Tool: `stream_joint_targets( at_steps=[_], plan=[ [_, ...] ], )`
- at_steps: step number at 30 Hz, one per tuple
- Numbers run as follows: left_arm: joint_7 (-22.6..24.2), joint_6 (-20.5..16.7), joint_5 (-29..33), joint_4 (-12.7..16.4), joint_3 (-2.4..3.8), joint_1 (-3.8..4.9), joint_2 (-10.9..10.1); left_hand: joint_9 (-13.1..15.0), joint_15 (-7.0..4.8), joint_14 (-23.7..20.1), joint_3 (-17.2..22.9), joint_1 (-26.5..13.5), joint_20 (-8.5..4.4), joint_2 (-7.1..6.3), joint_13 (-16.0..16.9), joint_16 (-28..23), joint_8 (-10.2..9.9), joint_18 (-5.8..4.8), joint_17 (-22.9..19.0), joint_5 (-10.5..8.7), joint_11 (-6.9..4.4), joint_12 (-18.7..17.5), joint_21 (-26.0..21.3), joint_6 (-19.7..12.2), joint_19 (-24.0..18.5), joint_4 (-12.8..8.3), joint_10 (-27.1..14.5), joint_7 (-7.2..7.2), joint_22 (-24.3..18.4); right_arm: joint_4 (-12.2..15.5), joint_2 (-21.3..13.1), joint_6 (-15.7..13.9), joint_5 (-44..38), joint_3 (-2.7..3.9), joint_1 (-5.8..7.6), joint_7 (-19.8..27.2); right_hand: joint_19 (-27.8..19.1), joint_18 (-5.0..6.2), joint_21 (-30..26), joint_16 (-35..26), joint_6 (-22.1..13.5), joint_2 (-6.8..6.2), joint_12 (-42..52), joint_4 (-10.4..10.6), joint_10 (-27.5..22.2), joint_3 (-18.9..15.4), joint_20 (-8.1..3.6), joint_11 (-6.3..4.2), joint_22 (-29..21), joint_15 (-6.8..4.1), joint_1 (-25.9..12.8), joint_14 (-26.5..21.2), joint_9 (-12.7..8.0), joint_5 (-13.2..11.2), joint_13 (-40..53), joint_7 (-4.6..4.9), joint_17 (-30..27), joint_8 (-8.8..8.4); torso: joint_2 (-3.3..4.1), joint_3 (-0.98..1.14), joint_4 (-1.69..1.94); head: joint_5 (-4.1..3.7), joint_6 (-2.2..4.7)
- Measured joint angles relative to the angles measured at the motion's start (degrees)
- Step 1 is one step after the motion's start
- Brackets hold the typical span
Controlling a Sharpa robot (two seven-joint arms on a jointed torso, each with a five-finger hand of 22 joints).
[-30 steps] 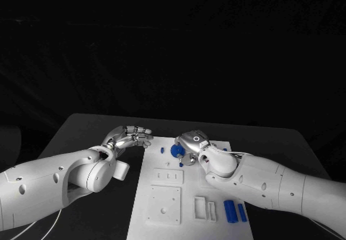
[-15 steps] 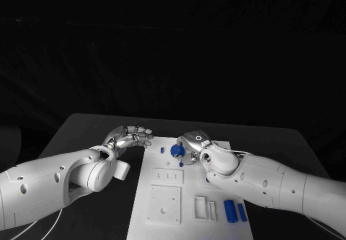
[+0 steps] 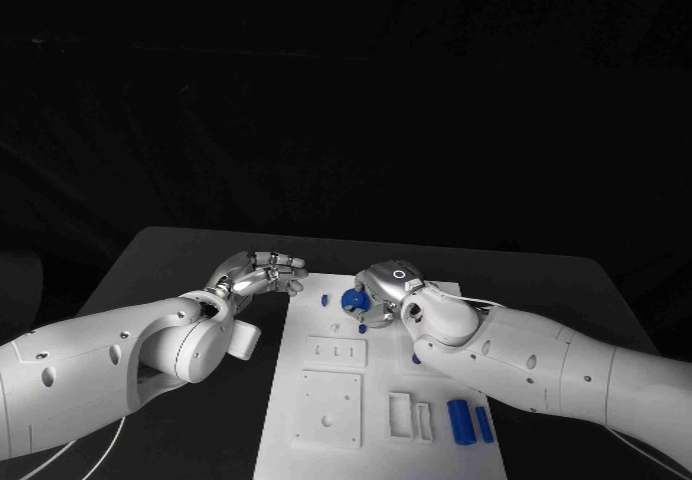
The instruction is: Assemble the parts on the task board
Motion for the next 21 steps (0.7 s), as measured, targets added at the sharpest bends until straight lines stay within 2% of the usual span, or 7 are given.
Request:
stream_joint_targets(
  at_steps=[13, 21],
  plan=[
    [-0.03, 0.01, 0.0, 0.04, 0.0, 0.0, -0.11, 0.0, 0.0, 0.0, 0.0, 0.0, 0.0, 0.0, 0.0, 0.0, 0.0, -0.09, -0.01, 0.0, 0.0, 0.0, 0.0, 0.0, 0.0, 0.0, 0.0, 0.0, -0.01, 0.73, -1.31, 0.35, 1.53, 0.06, 0.12, 0.89, -0.02, 0.0, 0.26, 0.0, -0.19, -0.15, 0.24, 4.12, 0.0, -3.77, 0.0, -0.01, 0.0, 0.0, 0.66, 0.0, 0.4, 0.0, 0.27, 0.17, 0.5, 0.28, 0.01, 0.03, -0.08, -0.09, -0.04],
    [-0.04, 0.01, 0.0, 0.1, -0.01, 0.0, -0.27, 0.01, 0.0, 0.0, 0.0, 0.0, 0.2, 0.0, 0.01, 0.0, 0.0, -0.33, 0.04, 0.0, 0.0, 0.0, 0.0, 0.0, -0.21, 0.0, 0.0, 0.0, -0.02, 1.73, -2.41, 0.56, 1.91, 0.02, 0.07, 0.89, -0.09, -0.01, 0.26, 0.0, -0.28, 0.0, 0.45, 5.07, 0.0, -4.38, -0.06, -0.01, -0.01, 0.0, 1.38, 0.0, 0.68, 0.0, 0.31, 0.08, 0.61, 0.45, 0.01, 0.03, -0.09, -0.2, -0.05]
  ],
)
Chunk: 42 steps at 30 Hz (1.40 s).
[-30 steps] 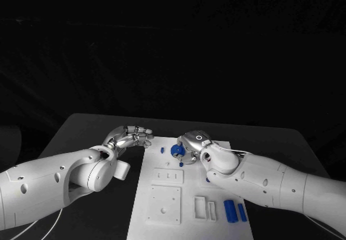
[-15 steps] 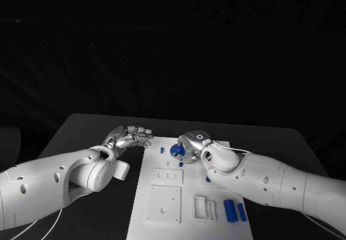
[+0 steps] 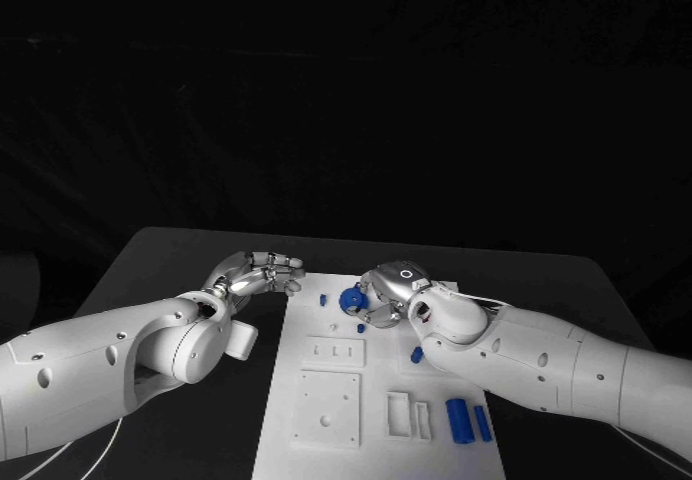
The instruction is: Assemble the parts on the task board
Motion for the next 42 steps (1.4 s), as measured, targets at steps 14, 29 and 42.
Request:
stream_joint_targets(
  at_steps=[14, 29, 42],
  plan=[
    [0.0, -0.02, 0.0, 0.08, 0.0, 0.0, -0.26, 0.0, 0.0, 0.0, 0.0, 0.0, 0.0, 0.0, 0.0, -0.22, 0.0, -0.02, -0.01, 0.0, 0.0, 0.0, 0.0, 0.0, 0.0, 0.0, 0.0, 0.0, 0.0, 1.12, -1.57, 1.5, 0.75, -0.29, -0.52, -0.48, -0.07, -0.28, 0.0, 0.0, -0.01, 0.0, 0.0, 0.0, 0.0, 0.0, -0.05, 0.0, 0.0, 0.0, 0.0, 0.0, 0.11, 0.0, 0.08, -0.02, 0.0, 0.05, -0.01, -0.04, 0.08, -0.01, -0.01],
    [0.01, -0.02, 0.0, -0.15, -0.01, 0.0, -0.49, 0.01, 0.0, 0.0, 0.0, 0.0, 0.0, 0.0, 0.01, -0.22, 0.0, -0.04, 0.04, 0.0, 0.0, 0.0, 0.0, 0.0, 0.0, 0.0, 0.0, 0.0, -0.01, 4.24, -5.5, -2.03, 2.36, 1.43, -0.55, 0.45, 0.1, -0.3, 0.0, 0.0, -0.1, -0.21, 0.0, 0.05, 0.01, -0.26, -0.33, 0.0, 0.0, 0.0, 2.38, 0.01, 0.11, 0.0, -0.01, -0.12, 0.08, 0.04, -0.05, -0.04, 0.07, -0.08, 0.24],
    [0.28, 0.15, 0.0, -1.66, 0.0, 0.0, -0.35, 0.09, 0.0, 0.0, 0.12, 0.0, -0.02, 0.0, 0.15, -0.21, 0.0, -0.08, 0.2, 0.0, -0.16, 0.09, 0.0, 0.0, -0.43, 0.12, 0.22, 0.0, -0.02, 5.4, -14.52, -4.43, 20.1, 4.45, 1.65, 13.74, -1.06, -1.71, 0.0, -0.44, -0.88, 0.26, -1.78, -8.36, -2.27, -4.47, -0.66, 0.23, -0.01, 0.44, 16.17, -0.44, 0.16, 0.0, -1.67, 0.25, 0.14, 0.04, -0.26, 0.34, -0.61, -0.14, 1.16]
  ],
)
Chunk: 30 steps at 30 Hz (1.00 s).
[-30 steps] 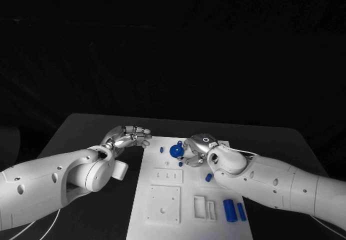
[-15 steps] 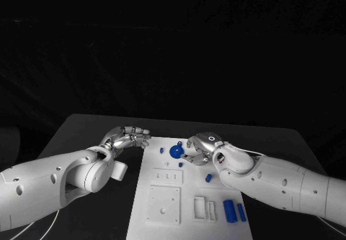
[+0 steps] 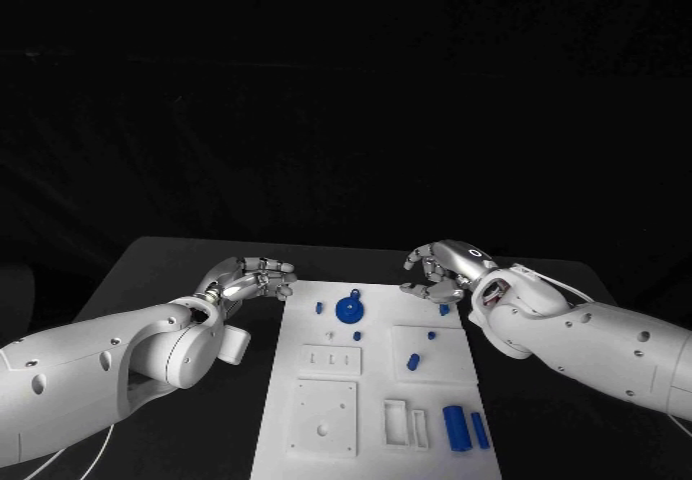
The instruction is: Assemble the parts on the task board
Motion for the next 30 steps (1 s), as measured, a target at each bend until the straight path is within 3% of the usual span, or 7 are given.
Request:
stream_joint_targets(
  at_steps=[5, 9, 12, 17, 20, 26, 30],
  plan=[
    [0.2, 0.27, 0.0, -0.81, 0.0, 0.0, 0.2, 0.15, 0.0, 0.0, 0.0, 0.0, 0.0, 0.0, 0.22, -0.23, 0.29, -0.04, 0.22, 0.0, -0.46, 0.63, 0.04, 0.55, 0.0, 0.0, 1.87, 0.07, 0.0, -3.16, -2.33, 2.11, 7.49, -0.04, 0.02, 5.3, -1.09, -0.32, 0.0, -0.24, -0.23, 1.13, 0.0, -5.43, -0.33, -1.19, 0.49, 0.31, 0.05, 0.01, 4.21, -0.02, 0.06, 0.08, -0.17, 0.1, -0.03, 0.0, -0.19, 0.29, -0.54, 0.01, 0.18],
    [0.33, 0.46, 0.0, -1.15, 0.0, 0.0, 0.34, 0.21, 0.0, 0.0, 0.17, 0.0, 0.0, 0.0, 0.3, -0.22, 0.29, -0.06, 0.29, 0.0, -0.69, 1.01, 0.23, 0.82, 0.0, -0.17, 2.44, -0.2, 0.0, -5.24, -3.29, 3.64, 10.18, -0.05, 0.02, 7.62, -1.85, -0.33, 0.0, -0.46, -0.25, 1.48, -0.32, -8.95, -0.55, -2.75, 0.85, 0.46, 0.05, 0.2, 4.56, -0.2, 0.05, 2.03, -0.32, 0.12, -0.01, 0.0, -0.31, 0.54, -0.95, 0.05, 0.29],
    [0.44, 0.63, 0.0, -1.34, 0.0, 0.0, 0.43, 0.21, 0.0, 0.0, 0.16, 0.0, 0.0, 0.0, 0.3, -0.23, 0.29, -0.08, 0.34, 0.0, -0.75, 1.02, 0.23, 0.82, 0.0, -0.17, 2.56, -0.2, 0.05, -6.4, -4.08, 4.74, 11.72, -0.05, 0.01, 9.11, -2.14, -0.34, 0.0, -0.74, -0.25, 1.96, -0.45, -12.12, -1.0, -3.74, 1.13, 0.58, 0.05, 0.2, 4.37, -0.21, -0.16, 5.01, -0.51, 0.12, 0.14, -0.33, -0.39, 0.76, -1.24, 0.0, 0.26],
    [0.6, 0.84, 0.0, -1.48, 0.0, 0.0, 0.5, 0.2, 0.0, 0.0, 0.17, 0.23, 0.0, 0.23, 0.28, -0.23, 0.29, -0.08, 0.41, 0.0, -0.75, 1.02, 0.23, 0.82, 0.0, -0.44, 2.56, -0.2, 0.04, -8.78, -4.14, 6.34, 13.23, -0.05, -0.16, 10.74, -2.68, -0.34, -0.19, -1.11, -0.26, 3.1, -0.89, -16.93, -1.75, -3.71, 1.68, 0.48, 0.04, 0.42, 3.23, -0.42, -0.56, 12.72, -0.95, 0.13, 0.24, -0.89, -0.44, 1.05, -1.5, -0.3, 0.19],
    [0.7, 0.96, 0.0, -1.6, 0.0, 0.0, 0.64, 0.2, 0.0, 0.0, 0.1, 0.23, 0.0, 0.23, 0.17, -0.23, 0.29, -0.09, 0.42, 0.0, -0.75, 1.02, 0.22, 0.82, 0.0, -0.51, 2.56, -0.2, 0.04, -10.13, -3.65, 7.13, 13.87, -0.05, -0.75, 11.47, -2.75, -0.34, -0.26, -1.12, -0.26, 3.46, -1.15, -18.38, -1.84, -3.39, 1.74, 0.39, 0.04, 0.48, 2.87, -0.48, -0.63, 14.46, -1.1, 0.13, 0.24, -0.94, -0.44, 1.17, -1.56, -0.37, 0.16],
    [0.83, 1.13, 0.0, -1.81, -0.01, -0.01, 0.74, 0.2, 0.0, 0.0, 0.1, 0.23, 0.0, 0.23, 0.05, -0.45, 0.29, -0.1, 0.47, 0.0, -0.44, 0.62, 0.22, 0.82, 0.01, -0.51, 2.24, -0.2, 0.04, -12.5, -2.6, 8.48, 14.8, -0.1, -1.97, 12.48, -2.52, -0.33, -0.27, -1.33, -0.26, 3.9, -1.4, -21.57, -2.46, -1.57, 1.97, 0.4, 0.04, 0.58, 1.66, -0.59, -0.88, 20.42, -1.36, 0.13, 0.39, -1.22, -0.44, 1.19, -1.57, -0.47, -0.07],
    [0.87, 1.2, 0.0, -1.86, -0.02, -0.02, 0.74, 0.19, 0.0, 0.0, 0.25, 0.23, 0.01, 0.23, 0.05, -0.45, 0.29, -0.11, 0.51, 0.0, -0.44, 0.62, 0.22, 0.82, 0.01, -0.66, 2.24, -0.2, 0.04, -13.99, -1.51, 9.16, 15.15, -0.1, -2.64, 12.88, -2.52, -0.33, -0.27, -1.33, -0.26, 4.24, -1.4, -22.89, -2.62, -0.7, 1.97, 0.25, 0.03, 0.59, 1.32, -0.6, -0.89, 21.57, -1.42, 0.13, 0.47, -1.21, -0.45, 1.14, -1.57, -0.55, -0.21]
  ],
)
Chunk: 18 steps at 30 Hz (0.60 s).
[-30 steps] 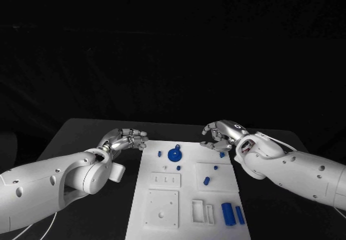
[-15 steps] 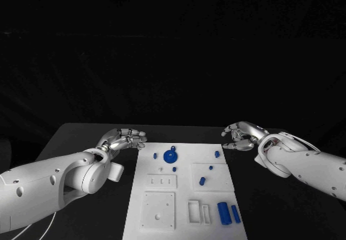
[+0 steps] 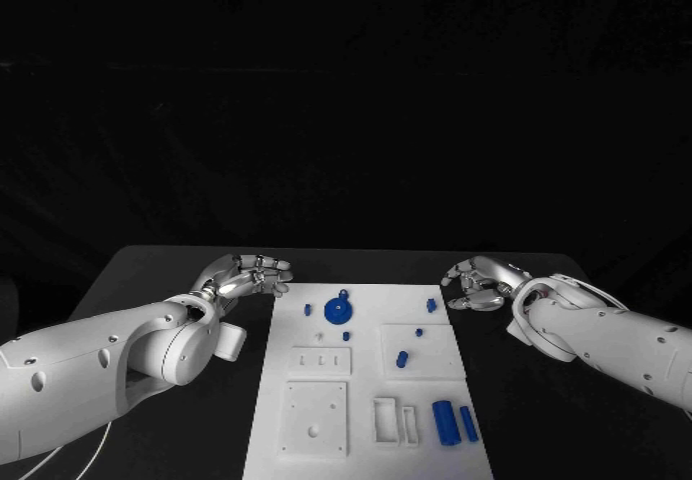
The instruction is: Assemble the parts on the task board
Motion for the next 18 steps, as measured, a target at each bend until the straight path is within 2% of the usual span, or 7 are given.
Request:
stream_joint_targets(
  at_steps=[11, 18],
  plan=[
    [0.08, 0.16, 0.0, -0.05, 0.0, -0.01, 0.07, -0.01, 0.0, 0.0, 0.0, 0.0, 0.0, 0.0, -0.05, 0.0, 0.0, -0.02, 0.0, 0.0, 0.2, -0.27, 0.0, 0.0, 0.0, 0.0, -0.21, 0.0, -0.01, -1.79, 1.99, 1.45, 0.6, -0.12, -1.14, 0.68, 0.0, 0.0, 0.0, -0.23, 0.01, 1.01, 0.0, -0.73, -0.04, 0.73, 0.0, -0.06, -0.01, -0.21, -1.01, 0.21, -0.06, 0.4, -0.02, -0.01, 0.13, 0.0, -0.04, -0.17, 0.04, -0.04, -0.57],
    [0.09, 0.18, 0.0, -0.08, 0.0, -0.02, 0.06, -0.01, 0.0, 0.0, 0.0, 0.0, 0.0, 0.0, -0.05, 0.0, 0.0, -0.03, 0.0, 0.0, 0.2, -0.27, 0.0, 0.0, 0.0, 0.0, -0.21, 0.0, -0.01, -2.37, 2.73, 2.27, 1.09, -0.7, -1.58, 0.92, 0.01, 0.0, 0.0, -0.23, -0.01, 1.5, 0.01, -0.73, -0.02, 0.73, 0.01, -0.06, -0.01, -0.21, -2.7, 0.21, -0.05, 0.4, 0.03, -0.04, 0.27, 0.0, -0.07, -0.29, 0.07, 0.01, -0.91]
  ],
)
